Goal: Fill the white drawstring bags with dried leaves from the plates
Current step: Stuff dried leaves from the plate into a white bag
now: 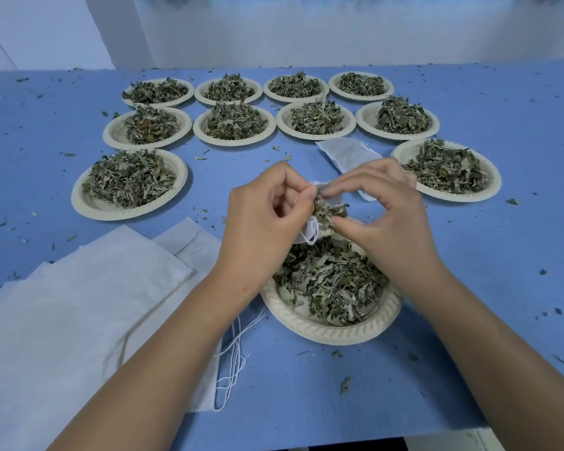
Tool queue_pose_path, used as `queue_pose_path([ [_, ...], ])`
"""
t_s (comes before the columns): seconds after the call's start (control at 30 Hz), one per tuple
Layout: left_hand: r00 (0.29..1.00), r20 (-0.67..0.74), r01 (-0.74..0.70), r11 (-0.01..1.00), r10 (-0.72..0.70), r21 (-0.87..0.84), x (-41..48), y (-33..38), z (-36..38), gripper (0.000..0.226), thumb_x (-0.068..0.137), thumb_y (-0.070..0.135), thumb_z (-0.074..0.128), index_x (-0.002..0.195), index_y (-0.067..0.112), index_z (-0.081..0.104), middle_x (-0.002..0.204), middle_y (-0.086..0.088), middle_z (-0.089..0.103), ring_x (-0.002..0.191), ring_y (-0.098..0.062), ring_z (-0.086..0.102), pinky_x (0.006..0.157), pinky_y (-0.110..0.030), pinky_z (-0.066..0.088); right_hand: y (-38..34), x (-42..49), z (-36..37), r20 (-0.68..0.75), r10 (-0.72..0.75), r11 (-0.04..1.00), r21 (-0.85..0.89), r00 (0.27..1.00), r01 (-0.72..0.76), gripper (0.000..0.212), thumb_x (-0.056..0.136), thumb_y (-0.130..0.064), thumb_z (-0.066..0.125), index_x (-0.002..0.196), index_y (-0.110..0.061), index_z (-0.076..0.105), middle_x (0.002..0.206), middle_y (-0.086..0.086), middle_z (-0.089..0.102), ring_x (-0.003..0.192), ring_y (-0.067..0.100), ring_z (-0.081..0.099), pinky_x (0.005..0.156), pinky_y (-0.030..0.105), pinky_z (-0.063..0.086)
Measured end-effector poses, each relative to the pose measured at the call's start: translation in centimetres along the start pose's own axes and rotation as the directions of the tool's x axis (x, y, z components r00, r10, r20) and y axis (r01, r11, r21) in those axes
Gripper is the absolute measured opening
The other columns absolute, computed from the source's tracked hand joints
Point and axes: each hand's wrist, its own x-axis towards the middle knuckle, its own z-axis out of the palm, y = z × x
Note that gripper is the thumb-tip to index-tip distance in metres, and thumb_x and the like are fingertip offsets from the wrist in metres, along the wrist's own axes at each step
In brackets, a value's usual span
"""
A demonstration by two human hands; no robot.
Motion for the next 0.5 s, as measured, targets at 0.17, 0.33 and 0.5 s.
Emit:
queue_pose_path([
  [0.17, 1.000, -0.021, 0.019, 1.000, -0.019, 0.002, 0.11, -0.09, -0.06, 0.015, 0.092, 0.015, 0.065, 0.078, 0.017, 0.062, 0.055, 0.013, 0.054, 0.051, -0.003, 0.048, 0.054, -0.016, 0.041, -0.17, -0.02, -0.84, -0.057, 0.034, 0.999, 0.032, 0.998, -0.033, 0.026, 0.067, -0.019, 0.083, 0.070, -0.017, 0.058, 0.082, -0.005, 0.060, 0.088, 0.006, 0.049, 0.100, 0.037, 0.028],
  [0.33, 1.000, 0.000, 0.003, 1.000, -0.003, 0.004, 0.03, 0.00, 0.00, 0.016, 0.093, 0.015, 0.064, 0.078, 0.020, 0.061, 0.054, 0.014, 0.054, 0.050, -0.003, 0.049, 0.052, -0.018, 0.042, -0.15, 0.13, -0.23, 0.093, -0.043, 0.999, -0.022, 0.995, 0.045, 0.014, 0.078, -0.009, 0.074, 0.079, -0.022, 0.070, 0.082, -0.014, 0.065, 0.097, 0.004, 0.048, 0.098, 0.040, 0.026],
  [0.5, 0.997, -0.060, 0.043, 0.999, -0.044, -0.008, 0.30, -0.36, -0.17, 0.013, 0.092, 0.014, 0.064, 0.078, 0.015, 0.063, 0.053, 0.013, 0.052, 0.048, -0.001, 0.046, 0.051, -0.017, 0.040, -0.39, -0.03, -0.98, 0.069, -0.104, 0.991, 0.088, 0.992, 0.098, 0.018, 0.080, -0.034, 0.060, 0.089, -0.019, 0.061, 0.092, -0.017, 0.059, 0.099, 0.005, 0.047, 0.101, 0.046, 0.029],
])
